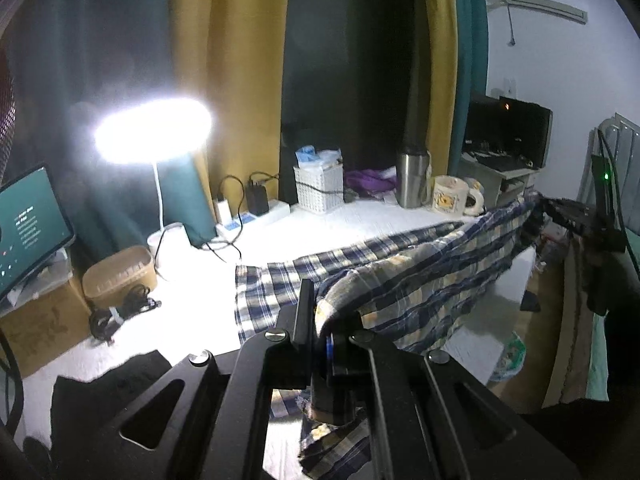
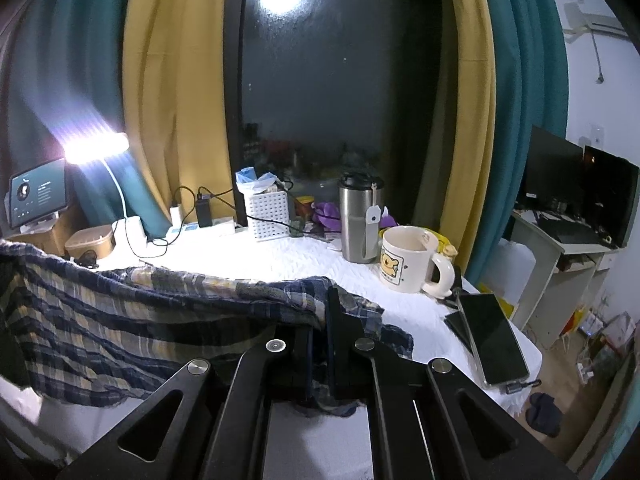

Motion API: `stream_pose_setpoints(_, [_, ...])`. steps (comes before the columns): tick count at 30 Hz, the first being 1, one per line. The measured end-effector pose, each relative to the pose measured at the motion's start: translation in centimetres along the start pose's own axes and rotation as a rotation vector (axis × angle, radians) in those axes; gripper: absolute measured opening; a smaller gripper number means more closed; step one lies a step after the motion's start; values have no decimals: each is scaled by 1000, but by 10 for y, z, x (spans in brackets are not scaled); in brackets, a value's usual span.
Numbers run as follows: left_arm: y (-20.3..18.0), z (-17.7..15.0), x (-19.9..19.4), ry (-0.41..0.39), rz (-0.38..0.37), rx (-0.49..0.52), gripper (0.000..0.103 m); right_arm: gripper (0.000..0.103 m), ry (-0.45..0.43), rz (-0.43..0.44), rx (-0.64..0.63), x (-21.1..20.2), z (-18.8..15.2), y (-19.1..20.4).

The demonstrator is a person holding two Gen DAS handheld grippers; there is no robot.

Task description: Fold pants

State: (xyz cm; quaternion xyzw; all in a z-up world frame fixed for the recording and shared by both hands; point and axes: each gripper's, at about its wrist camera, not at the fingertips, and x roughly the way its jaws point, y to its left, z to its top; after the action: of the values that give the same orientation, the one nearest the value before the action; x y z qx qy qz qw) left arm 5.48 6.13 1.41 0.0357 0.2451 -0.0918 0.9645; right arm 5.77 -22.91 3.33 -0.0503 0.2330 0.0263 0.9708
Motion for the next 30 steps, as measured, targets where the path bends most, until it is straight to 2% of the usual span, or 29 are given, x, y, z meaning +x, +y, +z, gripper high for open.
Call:
stream_pose_setpoints(14, [39,36,66,26,-1,4,3,5,73,-4,10,66,22,-1])
stream_pose_setpoints(25, [71,39,134,112,-16,-9,3,5,166,-9,24,139,25,1])
stream_pose_setpoints(30, [84,35,175,174,-36,-31,3,5,218,-17,22,172,22,0])
